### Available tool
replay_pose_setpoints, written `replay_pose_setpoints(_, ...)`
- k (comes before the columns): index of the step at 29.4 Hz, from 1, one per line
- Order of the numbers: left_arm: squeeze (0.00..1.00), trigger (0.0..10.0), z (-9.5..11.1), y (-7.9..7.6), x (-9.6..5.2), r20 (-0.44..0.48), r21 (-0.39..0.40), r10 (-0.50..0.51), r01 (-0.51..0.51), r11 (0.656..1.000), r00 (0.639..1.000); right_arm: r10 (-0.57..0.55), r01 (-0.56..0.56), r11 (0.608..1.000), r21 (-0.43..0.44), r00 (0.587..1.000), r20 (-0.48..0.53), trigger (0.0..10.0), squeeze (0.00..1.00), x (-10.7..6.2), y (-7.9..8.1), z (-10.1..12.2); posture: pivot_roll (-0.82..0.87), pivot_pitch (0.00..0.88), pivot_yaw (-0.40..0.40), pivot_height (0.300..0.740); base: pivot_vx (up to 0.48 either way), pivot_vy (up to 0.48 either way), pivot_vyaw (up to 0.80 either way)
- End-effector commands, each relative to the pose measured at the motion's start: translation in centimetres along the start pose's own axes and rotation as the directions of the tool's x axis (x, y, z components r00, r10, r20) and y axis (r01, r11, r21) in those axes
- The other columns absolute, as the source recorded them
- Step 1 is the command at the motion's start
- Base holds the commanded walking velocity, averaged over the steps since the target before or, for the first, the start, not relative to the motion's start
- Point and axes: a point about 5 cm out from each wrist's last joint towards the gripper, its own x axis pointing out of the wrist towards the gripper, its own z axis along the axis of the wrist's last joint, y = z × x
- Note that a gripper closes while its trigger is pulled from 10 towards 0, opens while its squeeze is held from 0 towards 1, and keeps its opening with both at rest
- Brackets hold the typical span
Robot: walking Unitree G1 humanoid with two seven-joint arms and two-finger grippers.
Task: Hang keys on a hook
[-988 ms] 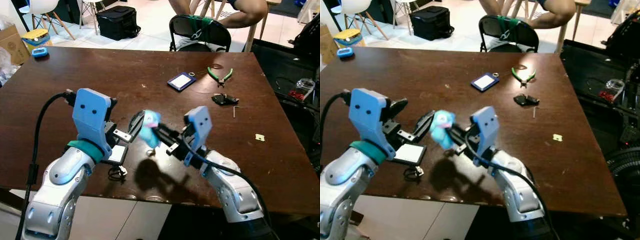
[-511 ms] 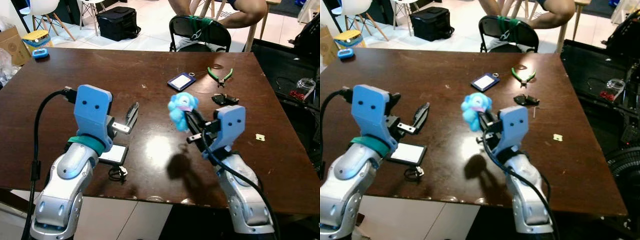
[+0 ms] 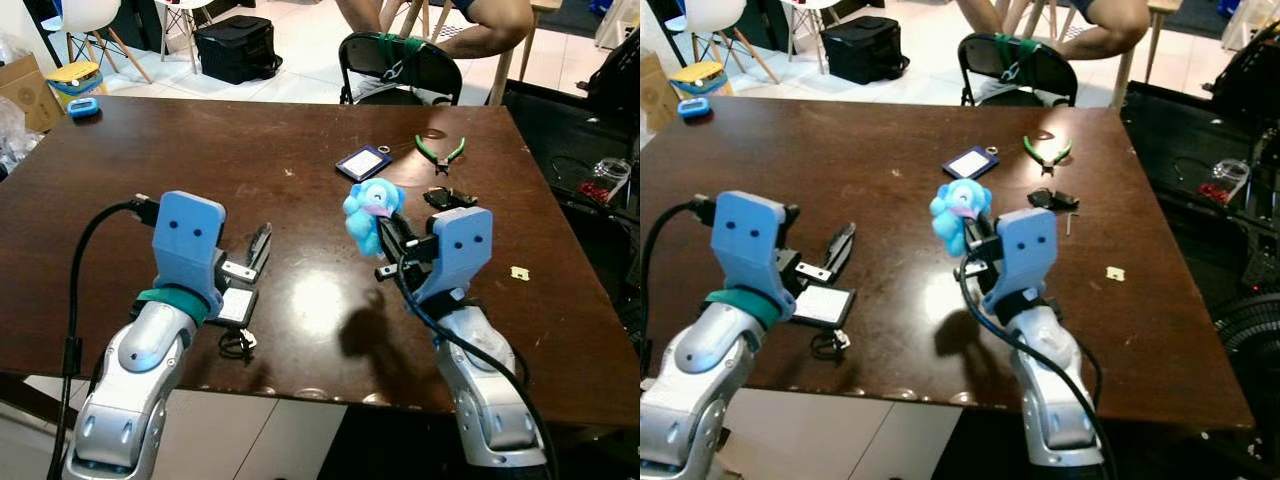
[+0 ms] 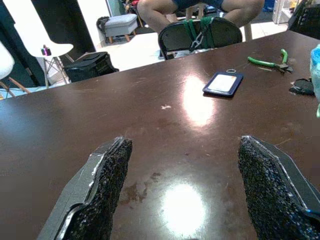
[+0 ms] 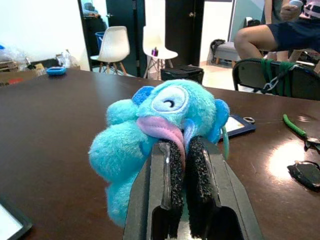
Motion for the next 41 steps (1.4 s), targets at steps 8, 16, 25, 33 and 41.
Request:
replay_pose_setpoints(8, 0.0, 10.0, -0.8, 0.3, -0.3, -0.026, 0.016, 0.018, -0.018, 1.0, 0.999, -0.013, 0.014, 1.0, -0.027, 1.0, 0.02, 10.0, 0.0, 0.4, 0.4, 0.2, -0.09, 0.076, 0.136, 0.74, -0.351, 0.0, 0.0)
replay_pose_setpoints(16, 0.0, 10.0, -0.9, 0.3, -0.3, -0.027, 0.018, 0.021, -0.021, 1.0, 0.999, -0.017, 0.018, 0.999, -0.038, 1.0, 0.022, 10.0, 0.0, 0.5, 0.2, 0.3, -0.09, 0.08, 0.136, 0.74, -0.406, 0.0, 0.0)
replay_pose_setpoints(25, 0.0, 10.0, -1.3, 0.5, 0.0, -0.027, 0.01, 0.045, -0.045, 0.999, 0.999, -0.03, 0.03, 0.997, -0.073, 1.0, 0.007, 10.0, 0.0, 0.9, 0.0, -0.2, -0.11, 0.065, 0.108, 0.74, -0.407, 0.0, 0.0)
replay_pose_setpoints(33, 0.0, 10.0, -1.4, -0.2, 0.4, -0.006, -0.024, 0.07, -0.071, 0.997, 0.997, -0.001, 0.001, 0.992, -0.13, 1.0, 0.003, 10.0, 0.0, 1.2, -0.9, 0.1, -0.15, 0.067, 0.046, 0.74, -0.407, 0.0, 0.0)
replay_pose_setpoints(41, 0.0, 10.0, -1.7, -0.6, 0.5, 0.003, -0.053, 0.096, -0.096, 0.994, 0.995, 0.031, -0.03, 0.981, -0.193, 0.999, 0.005, 10.0, 0.0, 2.0, -1.7, 0.6, -0.16, 0.061, 0.021, 0.74, -0.407, 0.0, 0.0)
